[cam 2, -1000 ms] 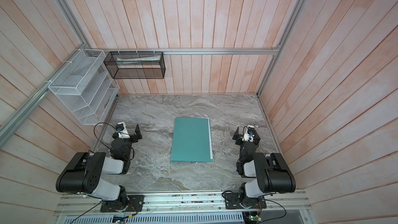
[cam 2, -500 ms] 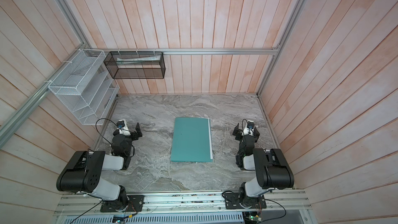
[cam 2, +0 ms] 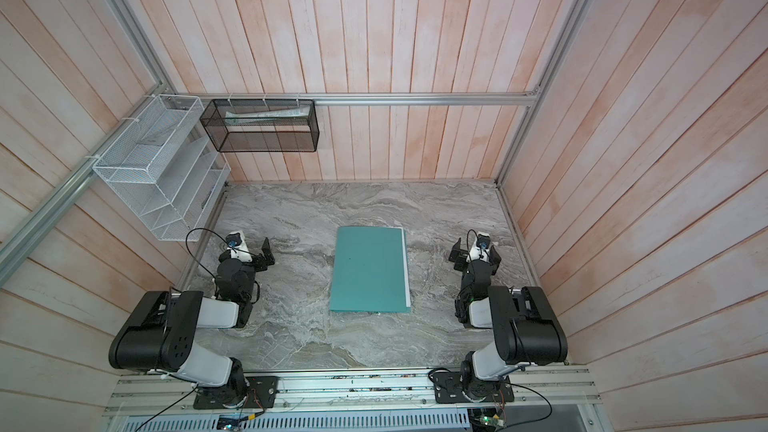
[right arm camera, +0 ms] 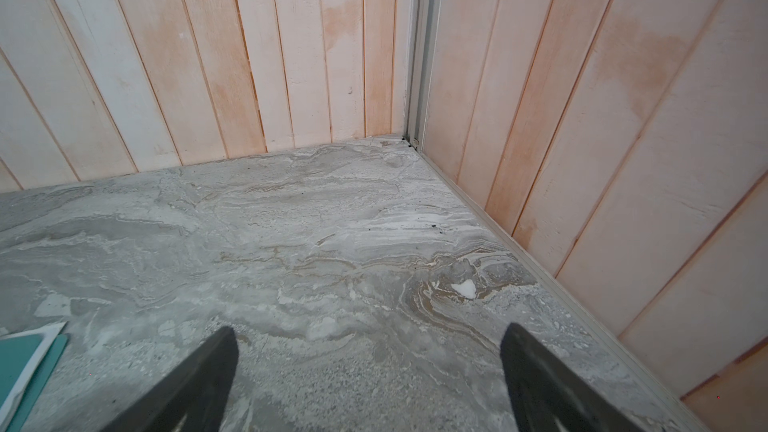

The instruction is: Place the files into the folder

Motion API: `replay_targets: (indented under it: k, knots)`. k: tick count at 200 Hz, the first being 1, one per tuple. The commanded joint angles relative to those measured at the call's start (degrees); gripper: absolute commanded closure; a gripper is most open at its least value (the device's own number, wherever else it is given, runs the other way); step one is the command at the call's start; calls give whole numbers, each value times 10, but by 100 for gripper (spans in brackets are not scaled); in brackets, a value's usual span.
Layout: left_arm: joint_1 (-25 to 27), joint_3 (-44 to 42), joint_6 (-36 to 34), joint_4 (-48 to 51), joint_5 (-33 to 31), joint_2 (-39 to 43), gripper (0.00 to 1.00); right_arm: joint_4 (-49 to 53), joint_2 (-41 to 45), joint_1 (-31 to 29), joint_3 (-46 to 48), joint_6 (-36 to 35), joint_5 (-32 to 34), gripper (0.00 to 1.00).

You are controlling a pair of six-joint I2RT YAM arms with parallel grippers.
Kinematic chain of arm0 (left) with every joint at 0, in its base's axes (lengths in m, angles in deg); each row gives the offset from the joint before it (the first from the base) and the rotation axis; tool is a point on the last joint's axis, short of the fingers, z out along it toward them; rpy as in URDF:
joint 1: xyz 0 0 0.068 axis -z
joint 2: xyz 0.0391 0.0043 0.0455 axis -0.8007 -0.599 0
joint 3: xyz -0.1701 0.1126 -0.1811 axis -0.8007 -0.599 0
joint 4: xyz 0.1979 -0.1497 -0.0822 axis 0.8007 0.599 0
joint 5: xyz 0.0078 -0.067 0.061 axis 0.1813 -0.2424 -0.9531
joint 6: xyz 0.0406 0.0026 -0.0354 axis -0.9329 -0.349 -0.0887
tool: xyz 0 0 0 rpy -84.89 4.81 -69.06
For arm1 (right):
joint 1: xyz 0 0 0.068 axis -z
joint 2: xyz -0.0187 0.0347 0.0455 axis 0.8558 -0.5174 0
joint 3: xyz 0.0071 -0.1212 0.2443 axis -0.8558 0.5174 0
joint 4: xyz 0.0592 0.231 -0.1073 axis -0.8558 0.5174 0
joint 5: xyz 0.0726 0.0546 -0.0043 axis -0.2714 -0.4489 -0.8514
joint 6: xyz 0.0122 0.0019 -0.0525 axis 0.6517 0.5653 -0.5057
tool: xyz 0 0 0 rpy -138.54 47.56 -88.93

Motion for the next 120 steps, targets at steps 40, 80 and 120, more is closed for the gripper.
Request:
replay_targets:
  k: [40, 80, 120]
  knots:
    - [1, 6, 1, 2, -9, 1, 0, 4, 1, -2, -2, 2, 10, 2]
    - [1, 6, 1, 1, -8, 1, 0, -27, 10, -10, 22, -58, -102, 2]
    - [1, 6, 1, 2, -8, 2, 0, 8, 2, 7, -3, -33, -97, 2]
